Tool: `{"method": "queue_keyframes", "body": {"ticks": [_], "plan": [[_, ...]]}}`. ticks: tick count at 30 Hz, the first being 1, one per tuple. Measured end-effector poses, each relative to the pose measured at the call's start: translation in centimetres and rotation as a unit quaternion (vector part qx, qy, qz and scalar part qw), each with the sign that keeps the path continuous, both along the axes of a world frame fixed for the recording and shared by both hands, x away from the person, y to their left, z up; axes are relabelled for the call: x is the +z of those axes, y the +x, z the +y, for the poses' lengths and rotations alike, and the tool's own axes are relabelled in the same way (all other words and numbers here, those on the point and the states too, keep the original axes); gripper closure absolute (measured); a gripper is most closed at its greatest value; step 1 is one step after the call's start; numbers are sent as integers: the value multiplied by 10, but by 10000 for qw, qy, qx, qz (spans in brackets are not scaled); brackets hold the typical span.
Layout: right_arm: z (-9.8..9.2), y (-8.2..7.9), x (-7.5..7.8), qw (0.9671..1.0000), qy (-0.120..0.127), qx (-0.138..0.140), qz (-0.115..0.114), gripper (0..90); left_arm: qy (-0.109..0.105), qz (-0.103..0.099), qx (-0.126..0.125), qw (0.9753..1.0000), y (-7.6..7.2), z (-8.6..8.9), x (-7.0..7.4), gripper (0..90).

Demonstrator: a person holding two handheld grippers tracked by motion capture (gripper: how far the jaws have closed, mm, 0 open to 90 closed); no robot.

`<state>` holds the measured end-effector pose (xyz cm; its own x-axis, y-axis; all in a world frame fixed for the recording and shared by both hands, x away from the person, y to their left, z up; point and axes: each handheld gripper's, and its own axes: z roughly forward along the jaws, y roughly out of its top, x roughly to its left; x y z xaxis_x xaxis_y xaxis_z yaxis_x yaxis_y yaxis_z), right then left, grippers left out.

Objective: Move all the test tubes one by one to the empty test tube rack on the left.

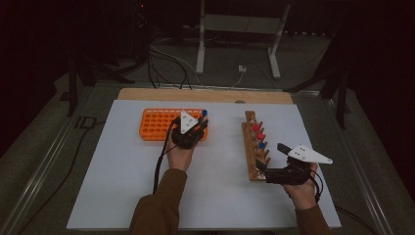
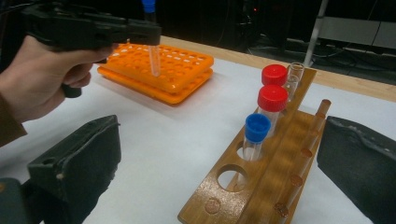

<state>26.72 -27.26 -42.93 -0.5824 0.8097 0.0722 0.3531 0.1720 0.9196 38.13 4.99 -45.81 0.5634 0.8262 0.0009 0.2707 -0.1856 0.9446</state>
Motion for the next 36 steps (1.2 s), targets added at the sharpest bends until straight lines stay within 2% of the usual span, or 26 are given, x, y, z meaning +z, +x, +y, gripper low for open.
{"method": "queue_keyframes", "body": {"ticks": [11, 21, 24, 27, 36], "plan": [[0, -1, 0, 10000, 49, 49, -13, 0, 90, 209, 337, 9992, 20, -4, -17, 770], [-1, -1, 1, 10000, 56, 55, -21, 0, 551, 565, 230, 9966, 22, -6, -35, 775], [0, -1, 1, 10000, 49, 65, -26, 0, 593, 636, 217, 9960, 22, -6, -38, 777], [0, -1, 0, 10000, 49, 76, -13, 0, 722, 731, 189, 9945, 22, -7, -42, 778], [1, -1, -1, 10000, 18, 86, 11, 0, 513, 846, 190, 9949, 23, -4, -43, 757]]}}
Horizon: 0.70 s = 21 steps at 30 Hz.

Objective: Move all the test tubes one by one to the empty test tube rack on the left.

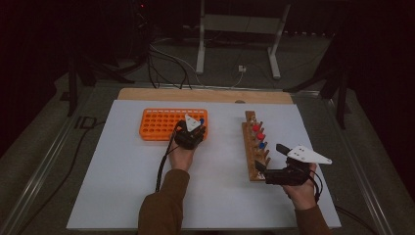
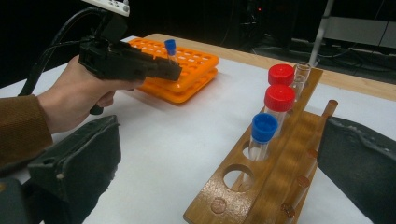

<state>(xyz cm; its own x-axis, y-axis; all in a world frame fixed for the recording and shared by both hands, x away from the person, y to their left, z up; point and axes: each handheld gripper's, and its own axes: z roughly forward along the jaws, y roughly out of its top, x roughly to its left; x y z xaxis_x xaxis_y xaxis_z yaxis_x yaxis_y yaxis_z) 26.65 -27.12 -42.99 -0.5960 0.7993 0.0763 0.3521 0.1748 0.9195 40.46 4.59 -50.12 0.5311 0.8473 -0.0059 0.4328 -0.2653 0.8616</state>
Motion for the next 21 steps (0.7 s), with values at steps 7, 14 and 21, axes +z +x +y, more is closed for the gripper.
{"method": "queue_keyframes", "body": {"ticks": [7, 14, 21], "plan": [[1, 2, -1, 10000, -21, 0, 22, 1, -290, -11, 109, 9995, -4, 2, 6, 438], [-1, 8, -5, 9999, -49, -84, 104, 22, -552, 21, 288, 9981, -13, 6, 16, 109], [0, 13, -13, 9991, -326, -268, 79, 130, -742, -73, 284, 9968, -26, 15, 23, 4]]}}
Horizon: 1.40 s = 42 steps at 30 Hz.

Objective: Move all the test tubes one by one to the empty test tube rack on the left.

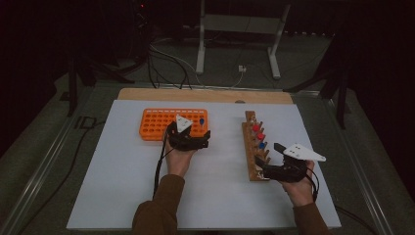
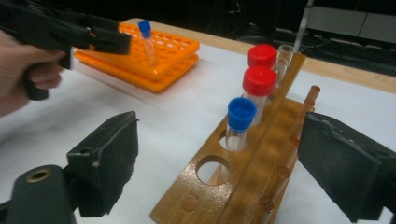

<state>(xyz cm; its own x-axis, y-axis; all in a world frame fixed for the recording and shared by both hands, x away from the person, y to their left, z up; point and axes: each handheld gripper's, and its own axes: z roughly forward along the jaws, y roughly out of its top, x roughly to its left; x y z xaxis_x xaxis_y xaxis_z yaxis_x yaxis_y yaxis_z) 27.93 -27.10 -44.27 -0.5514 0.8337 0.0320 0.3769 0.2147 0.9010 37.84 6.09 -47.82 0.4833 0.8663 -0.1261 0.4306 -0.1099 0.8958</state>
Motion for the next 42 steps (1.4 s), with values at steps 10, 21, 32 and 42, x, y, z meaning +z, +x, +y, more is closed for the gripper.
{"method": "queue_keyframes", "body": {"ticks": [10, 21, 32, 42], "plan": [[3, 15, -7, 9997, -124, -10, 194, 261, -130, 27, -88, 9999, -20, 13, 3, 5], [10, 30, -18, 9986, -412, -72, 328, 718, -265, -34, -95, 9996, -46, 27, 8, 5], [13, 35, -19, 9986, -381, -150, 324, 762, -255, -98, -190, 9994, -60, 29, 12, 5], [15, 36, -19, 9988, -348, -170, 312, 756, -246, -70, -303, 9992, -67, 27, 10, 5]]}}
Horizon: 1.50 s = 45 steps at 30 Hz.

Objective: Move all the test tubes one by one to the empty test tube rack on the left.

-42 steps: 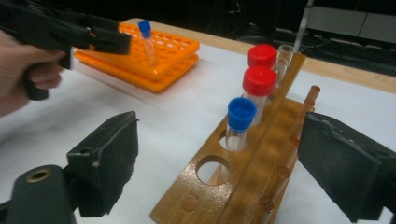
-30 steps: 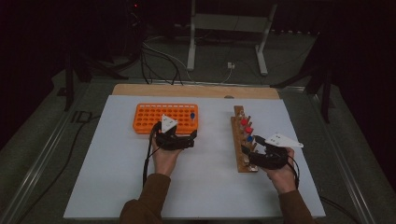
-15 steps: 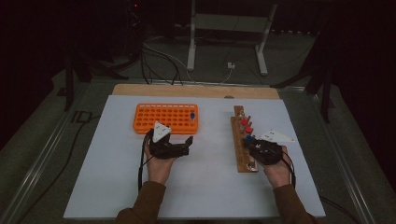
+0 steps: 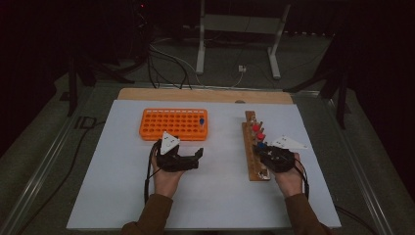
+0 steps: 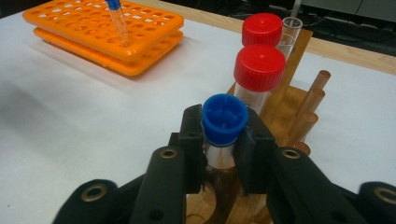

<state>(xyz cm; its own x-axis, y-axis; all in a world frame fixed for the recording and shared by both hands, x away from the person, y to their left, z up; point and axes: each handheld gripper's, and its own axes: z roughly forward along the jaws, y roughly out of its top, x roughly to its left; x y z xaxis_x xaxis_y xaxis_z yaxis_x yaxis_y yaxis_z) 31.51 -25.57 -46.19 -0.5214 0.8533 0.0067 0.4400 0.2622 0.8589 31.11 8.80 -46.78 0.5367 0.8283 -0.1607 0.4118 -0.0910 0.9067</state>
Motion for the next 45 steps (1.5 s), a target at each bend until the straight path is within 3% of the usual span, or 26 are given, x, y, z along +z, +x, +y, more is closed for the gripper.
{"method": "queue_keyframes", "body": {"ticks": [15, 34, 37, 45], "plan": [[-2, -4, 13, 9999, 55, -77, -44, 771, 12, -20, -163, 9999, -7, 2, 3, 5], [-8, -20, 57, 9987, 263, -3, -432, 771, 127, -100, -403, 9991, -12, -8, 6, 6], [-8, -23, 63, 9979, 452, 131, -447, 770, 170, -143, -467, 9987, -13, -10, 7, 6], [8, -25, 62, 9975, 403, 435, -373, 770, 278, -299, -660, 9970, -19, -22, 11, 26]]}}
